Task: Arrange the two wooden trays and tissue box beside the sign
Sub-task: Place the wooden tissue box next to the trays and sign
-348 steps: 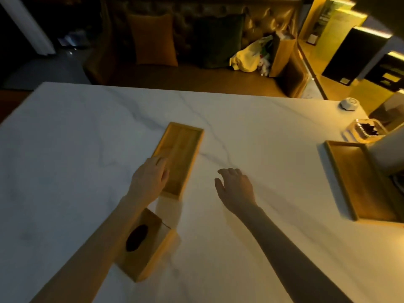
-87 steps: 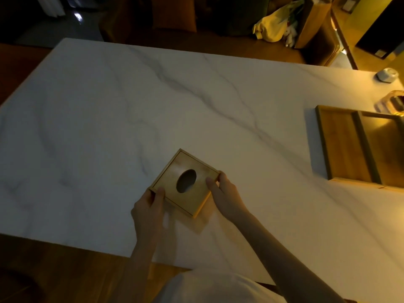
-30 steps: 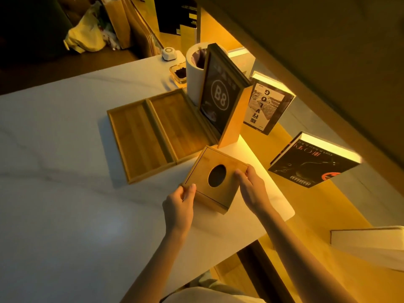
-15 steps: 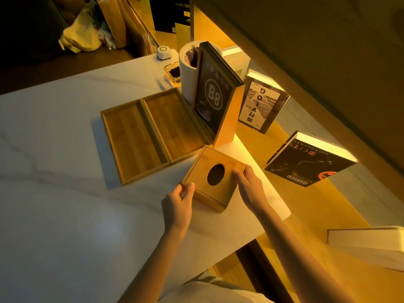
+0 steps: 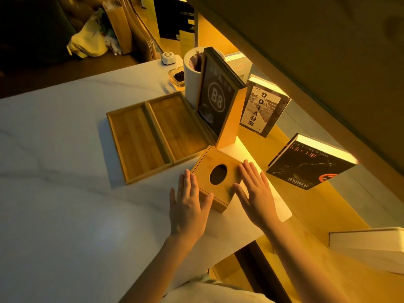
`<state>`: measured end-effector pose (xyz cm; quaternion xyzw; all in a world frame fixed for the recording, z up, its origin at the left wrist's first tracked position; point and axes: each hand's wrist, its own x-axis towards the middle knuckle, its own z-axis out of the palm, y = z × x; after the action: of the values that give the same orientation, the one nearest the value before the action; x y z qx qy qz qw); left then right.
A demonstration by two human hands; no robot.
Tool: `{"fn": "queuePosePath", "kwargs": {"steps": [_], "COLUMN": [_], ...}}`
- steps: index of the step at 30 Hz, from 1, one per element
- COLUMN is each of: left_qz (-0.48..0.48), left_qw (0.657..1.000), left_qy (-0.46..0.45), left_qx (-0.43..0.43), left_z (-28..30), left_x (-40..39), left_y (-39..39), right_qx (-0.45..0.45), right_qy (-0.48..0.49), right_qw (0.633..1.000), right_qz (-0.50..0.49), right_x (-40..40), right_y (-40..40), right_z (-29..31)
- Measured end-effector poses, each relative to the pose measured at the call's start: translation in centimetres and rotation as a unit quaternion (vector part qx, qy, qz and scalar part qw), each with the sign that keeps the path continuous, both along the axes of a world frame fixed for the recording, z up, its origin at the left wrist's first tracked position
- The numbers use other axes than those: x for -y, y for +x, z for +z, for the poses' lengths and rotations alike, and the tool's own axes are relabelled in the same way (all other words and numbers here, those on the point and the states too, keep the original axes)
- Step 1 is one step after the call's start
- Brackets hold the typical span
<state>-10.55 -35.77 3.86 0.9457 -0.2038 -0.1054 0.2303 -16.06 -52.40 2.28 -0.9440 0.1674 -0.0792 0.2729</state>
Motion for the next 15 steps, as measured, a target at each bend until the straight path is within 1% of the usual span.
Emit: {"fn": "queuePosePath", "kwargs": {"steps": [5, 9, 12, 15], "left_qz": [-0.026, -0.071, -0.111, -0.131], "left_qw": [1.0, 0.996, 0.991, 0.988], "left_qy": [0.004, -0.028, -0.039, -0.039], "left_qx": [-0.015, -0.047, -0.063, -0.078], "left_z": [0.2, 0.7, 0.9, 0.8], "left_x": [-0.4, -1.1, -1.8, -2.1], "left_y": [1.3, 3.0, 4.4, 5.2], "right_qx": [0.001, 0.012, 0.013, 0.015], "right_qy": [-0.01, -0.012, -0.011, -0.025], "right_qw": [0.998, 0.993, 0.988, 0.982], "right_qz": [-0.059, -0.113, -0.155, -0.185], "right_x": [-1.6, -3.7, -5.3, -6.2], "right_y": [-0.2, -0.4, -0.4, -0.3], "right_z": [-0.8, -1.2, -1.4, -1.5]}}
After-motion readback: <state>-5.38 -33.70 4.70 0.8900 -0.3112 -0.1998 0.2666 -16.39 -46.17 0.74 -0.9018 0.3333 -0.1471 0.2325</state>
